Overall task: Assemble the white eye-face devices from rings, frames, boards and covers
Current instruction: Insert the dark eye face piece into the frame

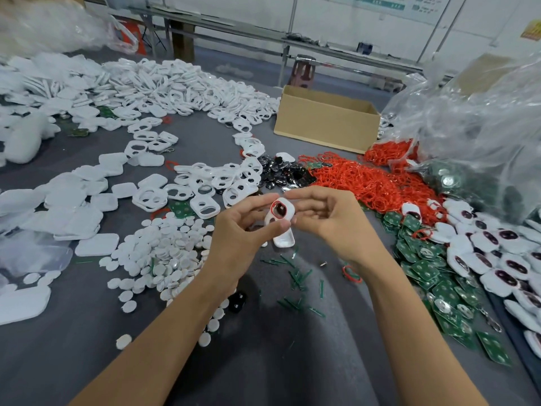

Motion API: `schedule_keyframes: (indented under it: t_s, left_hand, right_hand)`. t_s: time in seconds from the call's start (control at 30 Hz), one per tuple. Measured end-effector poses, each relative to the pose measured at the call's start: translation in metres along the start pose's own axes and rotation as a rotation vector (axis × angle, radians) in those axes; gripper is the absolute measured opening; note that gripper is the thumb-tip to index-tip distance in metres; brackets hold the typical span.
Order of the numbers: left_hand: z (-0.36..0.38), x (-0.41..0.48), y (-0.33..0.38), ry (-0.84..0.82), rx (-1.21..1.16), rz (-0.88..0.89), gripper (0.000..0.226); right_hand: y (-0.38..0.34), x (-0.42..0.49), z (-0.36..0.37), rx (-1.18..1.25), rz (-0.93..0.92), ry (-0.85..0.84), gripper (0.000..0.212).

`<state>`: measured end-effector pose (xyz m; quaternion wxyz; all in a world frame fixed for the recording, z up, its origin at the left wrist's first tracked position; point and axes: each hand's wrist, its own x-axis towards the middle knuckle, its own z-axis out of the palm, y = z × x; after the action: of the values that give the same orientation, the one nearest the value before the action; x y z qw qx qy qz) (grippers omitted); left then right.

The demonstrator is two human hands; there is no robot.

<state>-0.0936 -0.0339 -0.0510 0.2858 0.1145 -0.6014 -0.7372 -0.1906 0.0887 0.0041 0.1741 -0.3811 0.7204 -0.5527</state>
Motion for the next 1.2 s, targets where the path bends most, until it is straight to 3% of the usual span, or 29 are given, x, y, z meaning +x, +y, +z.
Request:
schedule_keyframes:
  t_s: [0.2,0.4,0.53,0.77,0.83,0.93,1.03,1.2]
  left_hand:
    - [0.003,-0.001,-0.001,0.087,0.104,0.051,0.043]
    - [0.005,-0.002,-0.005,0.092,0.154,0.069,0.039]
    - [0.002,0.0,-0.004,0.085,-0.052,-0.04,0.017]
    - [0.002,0.003,0.001,-0.014,-0.526,-0.263,0.019]
    - [0.002,0.004,-0.003,0.052,-0.363,-0.231,0.016]
    - [0.005,0.002,-0.006,0.154,0.034,-0.148,0.009]
    - [0.009,-0.001,-0.003,0.042,-0.104,-0.231,0.029]
    - [0.01,-0.001,-0.002,-0.009,-0.168,-0.274,0.027]
  right_hand:
    - [0.005,-0.002,-0.001,0.137,0.042,-0.076,0.031]
    - [0.015,0.001,0.007,0.248,0.108,0.017,0.024]
    - [0.018,0.004,0.003,0.261,0.111,0.009,0.026]
    - [0.018,0.0,0.006,0.551,0.135,0.038,0.042]
    - [0.016,-0.001,0.007,0.405,0.096,0.113,0.04]
    - [0.012,-0.002,0.012,-0.133,-0.059,0.266,0.036]
    - [0.008,-0.005,0.023,-0.448,-0.212,0.226,0.031]
    - [0.006,-0.008,0.022,-0.571,-0.168,0.084,0.034]
